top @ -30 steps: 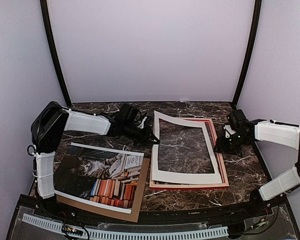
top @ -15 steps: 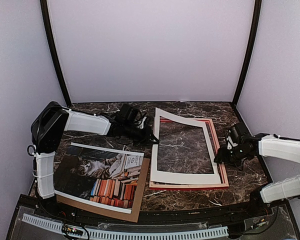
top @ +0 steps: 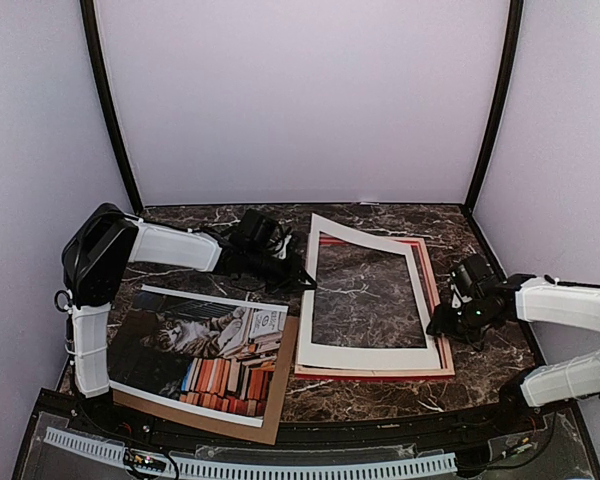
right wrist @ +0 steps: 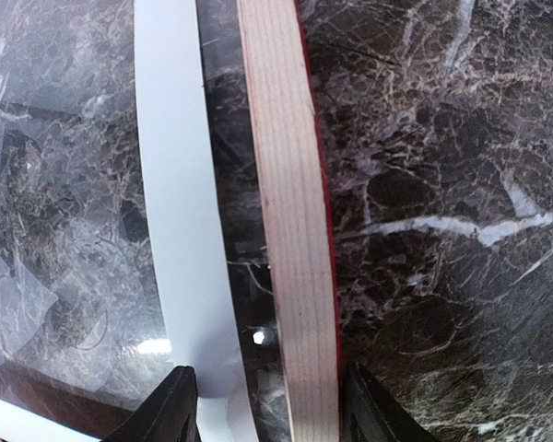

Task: Put the photo into the frame
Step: Place the mat board on the glass panel.

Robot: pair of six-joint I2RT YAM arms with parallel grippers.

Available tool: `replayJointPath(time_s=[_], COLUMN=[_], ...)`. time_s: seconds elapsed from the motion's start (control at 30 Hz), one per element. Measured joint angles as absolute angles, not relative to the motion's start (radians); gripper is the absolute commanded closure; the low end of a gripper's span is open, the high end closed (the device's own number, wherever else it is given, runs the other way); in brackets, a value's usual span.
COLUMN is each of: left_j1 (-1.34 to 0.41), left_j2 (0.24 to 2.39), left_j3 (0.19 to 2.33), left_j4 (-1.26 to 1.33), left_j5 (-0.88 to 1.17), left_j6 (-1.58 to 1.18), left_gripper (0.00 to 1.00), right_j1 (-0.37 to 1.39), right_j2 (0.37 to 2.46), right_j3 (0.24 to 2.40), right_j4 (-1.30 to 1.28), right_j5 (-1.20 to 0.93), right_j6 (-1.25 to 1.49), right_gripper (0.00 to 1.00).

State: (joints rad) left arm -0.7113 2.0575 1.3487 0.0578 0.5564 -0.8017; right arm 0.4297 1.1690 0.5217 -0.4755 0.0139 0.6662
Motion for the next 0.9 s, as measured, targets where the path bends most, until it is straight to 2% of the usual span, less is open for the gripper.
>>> replayJointPath(time_s=[0.47,0.9], left_j1=[-0.711,-0.719], left_j2=[2.057,2.057], left_j3=[1.319,1.313], left_j4=[0.09,0.107], left_j5=[0.556,0.557], left_j6=[-0.832,-0.85], left_gripper=[1.0,0.99], right_j1=[0.473,0.48], right_j2=[1.163,1.163], right_j3=[0.496,0.493], right_j4=[-0.492,-0.49], right_j5=[0.078,0.098], right_j6=[0.721,0.735], right_gripper=[0.57,0.6])
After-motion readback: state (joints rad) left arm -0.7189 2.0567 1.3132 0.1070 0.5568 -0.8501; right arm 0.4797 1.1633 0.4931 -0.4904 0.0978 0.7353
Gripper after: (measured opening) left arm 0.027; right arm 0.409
